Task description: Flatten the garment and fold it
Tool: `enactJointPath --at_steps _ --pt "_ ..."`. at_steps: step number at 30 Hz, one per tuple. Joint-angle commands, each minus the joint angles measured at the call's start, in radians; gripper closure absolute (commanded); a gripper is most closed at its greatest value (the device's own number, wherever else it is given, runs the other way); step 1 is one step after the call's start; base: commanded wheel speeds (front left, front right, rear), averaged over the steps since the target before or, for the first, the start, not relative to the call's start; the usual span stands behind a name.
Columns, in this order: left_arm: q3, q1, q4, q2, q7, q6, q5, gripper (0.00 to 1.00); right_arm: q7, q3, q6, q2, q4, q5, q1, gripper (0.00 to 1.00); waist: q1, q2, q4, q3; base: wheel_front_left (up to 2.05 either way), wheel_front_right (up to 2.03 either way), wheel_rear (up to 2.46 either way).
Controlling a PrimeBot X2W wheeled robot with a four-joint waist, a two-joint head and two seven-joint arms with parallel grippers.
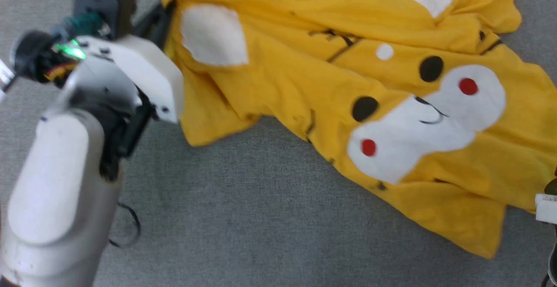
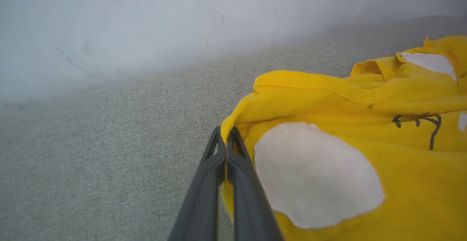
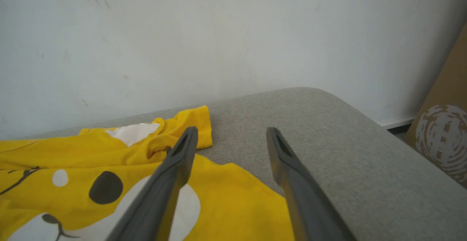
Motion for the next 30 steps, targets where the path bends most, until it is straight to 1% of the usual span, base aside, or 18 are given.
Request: enactJointPath --at_steps 1,4,6,7,8,9,13,15,18,20,21,24,25,27,28,30 --pt "0.011 -0.049 0.038 0.014 -0.023 -0.005 0.015 1.00 0.005 0.001 -0.001 0.002 -0.004 -0.009 -0.018 0.00 -0.0001 0.0000 -0.013 0.033 0.00 0.00 0.00" --pt "0.017 -0.113 0.113 0.007 -0.095 0.007 0.045 1.00 0.007 0.006 -0.001 0.002 -0.004 -0.014 -0.028 0.00 -0.0001 0.0000 -0.012 0.046 0.00 0.00 0.00" --pt "0.013 -0.136 0.154 -0.007 -0.140 0.014 0.055 0.74 0.009 0.008 -0.001 0.002 -0.001 -0.017 -0.032 0.00 -0.0001 0.0000 -0.007 0.046 0.00 0.00 0.00" --pt "0.012 -0.142 0.170 -0.016 -0.161 0.018 0.056 0.55 0.009 0.008 -0.001 0.002 0.000 -0.019 -0.033 0.00 -0.0001 0.0000 -0.003 0.043 0.00 0.00 0.00" --pt "0.011 -0.145 0.182 -0.025 -0.180 0.021 0.056 0.11 0.010 0.009 -0.001 0.002 0.002 -0.021 -0.034 0.00 -0.0001 0.0000 0.001 0.038 0.00 0.00 0.00" --pt "0.010 -0.144 0.189 -0.033 -0.196 0.023 0.053 0.00 0.012 0.009 -0.001 0.002 0.003 -0.023 -0.034 0.00 -0.0001 0.0000 0.006 0.033 0.00 0.00 0.00" --pt "0.020 -0.113 0.179 -0.071 -0.240 0.036 0.015 0.00 0.019 0.008 -0.001 0.002 0.004 -0.029 -0.030 0.00 -0.0001 0.0000 0.030 0.002 0.00 0.00 0.00" --pt "0.027 -0.078 0.148 -0.083 -0.238 0.044 -0.006 0.00 0.025 0.005 -0.001 0.002 0.002 -0.032 -0.024 0.00 -0.0001 0.0000 0.043 -0.013 0.00 0.00 0.00" --pt "0.042 -0.011 0.076 -0.082 -0.214 0.063 -0.031 0.00 0.035 0.005 -0.001 0.002 -0.005 -0.033 -0.016 0.00 -0.0001 0.0000 0.058 -0.027 0.00 0.00 0.00" --pt "0.054 0.057 0.010 -0.068 -0.189 0.088 -0.031 0.00 0.040 0.008 -0.001 0.002 -0.008 -0.033 -0.013 0.00 -0.0001 0.0000 0.063 -0.033 0.00 0.00 0.00" --pt "0.063 0.097 -0.023 -0.065 -0.177 0.108 -0.028 0.00 0.042 0.008 -0.001 0.002 -0.010 -0.033 -0.012 0.00 -0.0001 0.0000 0.064 -0.034 0.00 0.00 0.00" --pt "0.081 0.227 -0.110 -0.076 -0.166 0.171 -0.023 0.00 0.044 0.011 -0.001 0.002 -0.012 -0.030 -0.008 0.00 -0.0001 0.0000 0.065 -0.030 0.00 0.00 0.00" --pt "0.081 0.227 -0.110 -0.076 -0.166 0.171 -0.023 0.00 0.044 0.011 -0.001 0.002 -0.012 -0.030 -0.008 0.00 -0.0001 0.0000 0.065 -0.030 0.00 0.00 0.00" --pt "0.077 0.309 -0.138 -0.095 -0.177 0.205 -0.014 0.00 0.047 0.011 -0.001 0.002 -0.013 -0.027 -0.004 0.00 -0.0001 0.0000 0.069 -0.024 0.00 0.00 0.00" --pt "0.072 0.344 -0.146 -0.114 -0.187 0.215 -0.024 0.00 0.049 0.010 -0.001 0.002 -0.014 -0.026 -0.002 0.00 -0.0001 0.0000 0.071 -0.021 0.00 0.00 0.00" --pt "0.062 0.386 -0.144 -0.147 -0.211 0.222 -0.047 0.00 0.052 0.008 -0.001 0.002 -0.019 -0.028 0.001 0.00 -0.0001 0.0000 0.075 -0.014 0.00 0.00 0.00"
